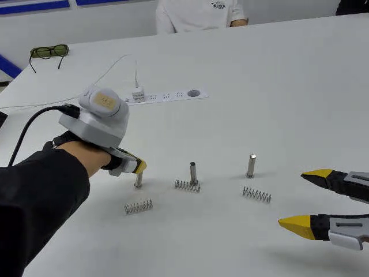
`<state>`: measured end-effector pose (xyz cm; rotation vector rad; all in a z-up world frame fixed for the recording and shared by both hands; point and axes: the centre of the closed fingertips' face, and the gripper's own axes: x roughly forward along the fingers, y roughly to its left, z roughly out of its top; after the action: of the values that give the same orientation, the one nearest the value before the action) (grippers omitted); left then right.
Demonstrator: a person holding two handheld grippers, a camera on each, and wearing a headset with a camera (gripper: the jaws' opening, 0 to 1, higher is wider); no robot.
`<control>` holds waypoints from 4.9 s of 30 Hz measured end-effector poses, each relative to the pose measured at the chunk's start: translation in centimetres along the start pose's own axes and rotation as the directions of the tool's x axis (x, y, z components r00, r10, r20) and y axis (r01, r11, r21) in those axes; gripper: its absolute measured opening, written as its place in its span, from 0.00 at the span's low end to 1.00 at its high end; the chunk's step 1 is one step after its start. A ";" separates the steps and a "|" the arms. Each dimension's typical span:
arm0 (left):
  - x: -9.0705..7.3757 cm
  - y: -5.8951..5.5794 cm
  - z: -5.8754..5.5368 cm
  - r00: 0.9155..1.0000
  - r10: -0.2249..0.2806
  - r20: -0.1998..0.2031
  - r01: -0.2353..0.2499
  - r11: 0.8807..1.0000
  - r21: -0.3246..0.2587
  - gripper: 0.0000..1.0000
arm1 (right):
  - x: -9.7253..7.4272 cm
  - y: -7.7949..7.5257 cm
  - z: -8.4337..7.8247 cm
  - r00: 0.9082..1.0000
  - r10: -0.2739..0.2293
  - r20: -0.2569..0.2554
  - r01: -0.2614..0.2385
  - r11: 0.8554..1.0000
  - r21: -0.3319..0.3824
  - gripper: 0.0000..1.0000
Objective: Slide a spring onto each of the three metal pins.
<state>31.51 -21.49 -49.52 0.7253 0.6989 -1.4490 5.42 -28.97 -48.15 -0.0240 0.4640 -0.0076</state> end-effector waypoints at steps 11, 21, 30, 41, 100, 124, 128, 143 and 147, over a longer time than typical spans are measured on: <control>-1.0 0.4 -1.0 0.995 0.004 0.104 0.005 0.996 -0.084 0.07 | 0.1 0.2 -0.1 1.000 0.005 -0.009 -0.005 1.000 -0.002 0.64; -0.7 -0.3 -0.5 0.991 0.003 0.130 0.004 0.999 -0.053 0.08 | 0.2 0.4 -0.2 1.000 0.012 -0.019 -0.013 1.000 -0.009 0.64; -0.7 -0.5 -0.2 0.991 0.004 0.134 -0.007 1.000 0.021 0.08 | 0.3 0.5 -0.3 1.000 0.016 -0.022 -0.016 1.000 -0.008 0.64; -1.2 -0.5 0.1 0.987 -0.004 0.161 -0.002 0.999 0.036 0.17 | 0.2 0.4 -0.4 1.000 0.015 -0.024 -0.015 1.000 -0.008 0.64; -0.5 -3.0 -7.3 0.980 -0.183 0.082 0.152 0.946 0.287 0.12 | 0.2 0.4 -0.5 0.999 0.008 -0.037 -0.009 1.000 -0.008 0.64; -2.4 -4.9 -4.7 0.969 -0.215 0.122 0.162 0.925 0.345 0.10 | 0.1 2.0 2.8 0.999 0.052 -0.013 -0.053 0.994 -0.091 0.60; -2.6 -5.5 -4.2 0.968 -0.221 0.118 0.164 0.915 0.370 0.10 | 0.2 2.5 3.9 0.998 0.065 -0.002 -0.065 0.991 -0.114 0.59; -4.5 -9.9 -1.7 0.944 -0.312 0.106 0.239 0.871 0.429 0.10 | 2.4 6.5 6.0 0.981 0.190 -0.022 -0.191 0.960 -0.206 0.46; -5.1 -12.0 -1.0 0.931 -0.352 0.097 0.270 0.843 0.466 0.10 | 3.1 7.5 6.2 0.976 0.217 -0.037 -0.219 0.950 -0.221 0.39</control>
<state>19.51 -17.55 -46.27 0.8424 0.3504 -1.9886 11.01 -21.43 -44.21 -0.1950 0.4763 0.2627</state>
